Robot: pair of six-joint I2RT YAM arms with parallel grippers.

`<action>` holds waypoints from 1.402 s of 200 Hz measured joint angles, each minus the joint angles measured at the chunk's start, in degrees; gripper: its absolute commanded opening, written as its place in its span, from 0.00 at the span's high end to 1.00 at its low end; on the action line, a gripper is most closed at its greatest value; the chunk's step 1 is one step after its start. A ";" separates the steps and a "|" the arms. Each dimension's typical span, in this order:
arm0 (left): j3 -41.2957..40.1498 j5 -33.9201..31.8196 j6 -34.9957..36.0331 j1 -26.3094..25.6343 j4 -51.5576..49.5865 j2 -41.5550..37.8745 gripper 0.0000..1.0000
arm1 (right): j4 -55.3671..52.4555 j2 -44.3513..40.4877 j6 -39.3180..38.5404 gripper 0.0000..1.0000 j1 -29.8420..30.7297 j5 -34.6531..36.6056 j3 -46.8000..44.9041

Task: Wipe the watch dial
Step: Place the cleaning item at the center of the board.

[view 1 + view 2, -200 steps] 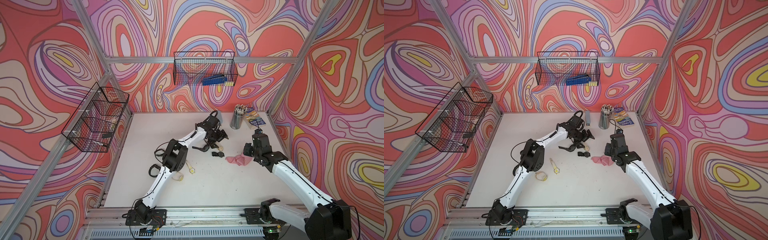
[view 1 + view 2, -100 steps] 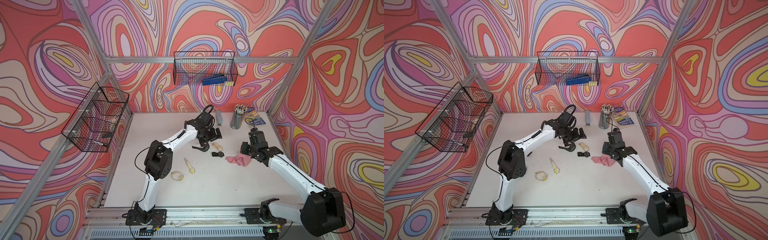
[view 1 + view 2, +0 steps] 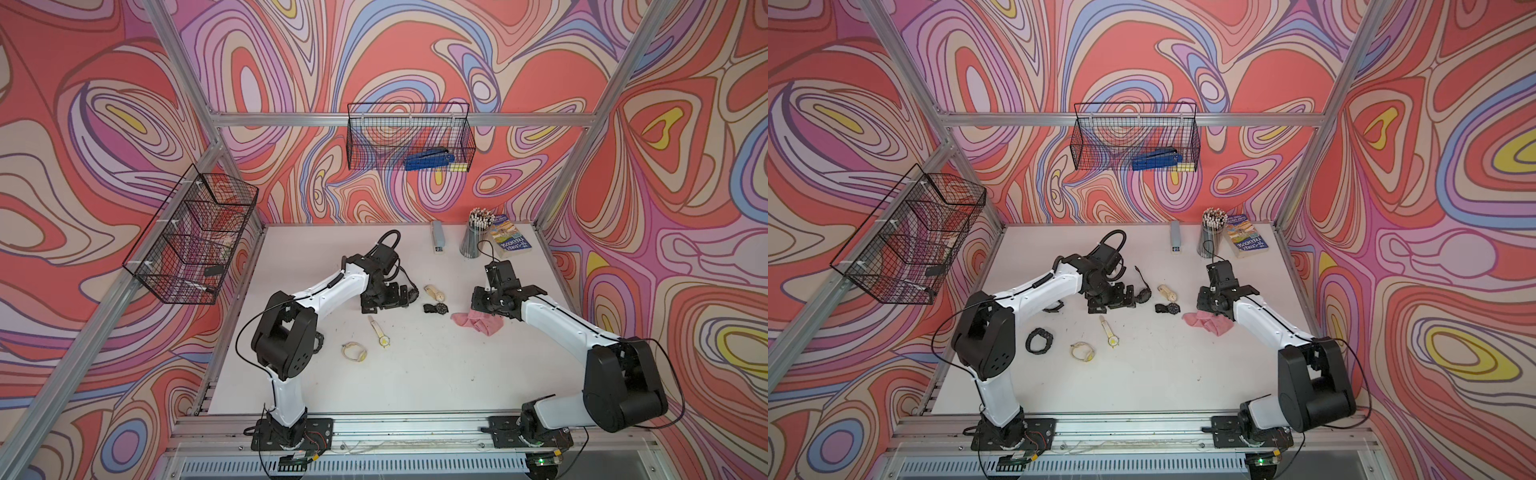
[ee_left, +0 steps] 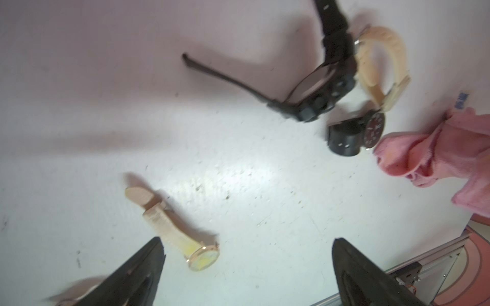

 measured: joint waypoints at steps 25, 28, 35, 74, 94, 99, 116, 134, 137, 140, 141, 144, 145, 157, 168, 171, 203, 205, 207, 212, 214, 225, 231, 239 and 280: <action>-2.25 0.48 -1.07 1.60 0.37 -1.36 0.00 | 0.50 5.11 0.90 0.77 0.00 0.13 0.07; -2.25 0.39 -1.14 1.64 0.48 -1.38 0.00 | 0.48 5.66 1.07 0.75 0.00 0.22 0.11; -2.25 0.35 -1.16 1.77 0.59 -1.44 0.00 | 0.48 6.62 1.40 0.67 0.00 0.39 0.17; -2.64 0.13 -2.29 1.84 0.15 -1.60 0.00 | -0.81 5.07 2.16 0.35 -0.02 3.76 0.22; -4.98 1.16 -4.09 1.88 0.35 -2.36 0.00 | -1.31 4.31 2.34 0.34 -0.55 4.79 0.68; -5.81 1.33 -4.61 1.88 0.33 -2.60 0.00 | -1.29 4.48 2.36 0.34 -0.70 4.76 0.85; -7.58 2.21 -6.56 1.88 0.31 -2.71 0.00 | -1.40 6.67 2.40 0.34 -1.09 4.55 1.79; -8.57 2.78 -8.74 1.88 0.26 -2.71 0.10 | -1.01 10.91 2.32 0.38 -1.22 3.89 3.08; -8.66 2.89 -9.20 1.88 0.28 -2.71 0.12 | -0.98 11.41 2.25 0.38 -1.22 3.78 3.21; -8.72 2.93 -9.46 1.88 0.28 -2.69 0.13 | -0.90 11.96 2.29 0.38 -1.22 3.85 3.39; -8.76 2.95 -9.66 1.88 0.28 -2.67 0.13 | -0.90 12.09 2.27 0.39 -1.22 3.82 3.43; -8.79 3.02 -10.12 1.88 0.28 -2.64 0.15 | -0.92 12.41 2.14 0.39 -1.22 3.85 3.65; -8.79 3.04 -10.19 1.88 0.26 -2.64 0.15 | -0.94 12.52 2.21 0.39 -1.22 3.87 3.76; -8.81 3.04 -11.67 1.88 0.33 -2.54 0.17 | -0.87 12.63 2.12 0.40 -1.36 3.56 4.13; -8.81 2.93 -13.05 1.88 0.28 -2.49 0.21 | -0.81 12.76 2.05 0.41 -1.40 3.43 4.22; -8.79 2.84 -13.35 1.88 0.26 -2.45 0.21 | -0.81 12.79 2.05 0.41 -1.40 3.41 4.24; -8.07 0.00 -16.96 1.88 -1.88 -0.98 0.23 | -0.70 12.94 1.66 0.45 -1.81 3.21 4.28; -7.98 -0.28 -17.20 1.88 -2.05 -0.85 0.23 | -0.68 12.94 1.64 0.46 -1.84 3.17 4.28; -7.93 -0.42 -17.38 1.88 -2.14 -0.72 0.23 | -0.66 12.94 1.64 0.46 -1.86 3.13 4.28; -7.74 -0.83 -17.86 1.88 -2.54 -0.39 0.24 | -0.61 12.94 1.62 0.46 -1.95 3.02 4.28; -7.65 -1.01 -18.10 1.88 -2.69 -0.20 0.24 | -0.59 12.94 1.60 0.46 -2.01 2.93 4.28; -7.02 -1.57 -19.26 1.88 -3.28 0.81 0.25 | -0.48 12.96 1.53 0.47 -2.12 2.54 4.28; -6.64 -1.79 -19.85 1.88 -3.34 1.46 0.26 | -0.39 12.94 1.44 0.47 -2.21 2.36 4.28; -6.16 -2.01 -20.59 1.88 -3.39 2.27 0.28 | -0.26 12.94 1.40 0.47 -2.25 2.19 4.24; -5.46 -2.16 -23.52 1.88 -3.30 4.50 0.49 | 0.52 12.26 1.07 0.48 -2.51 1.53 3.48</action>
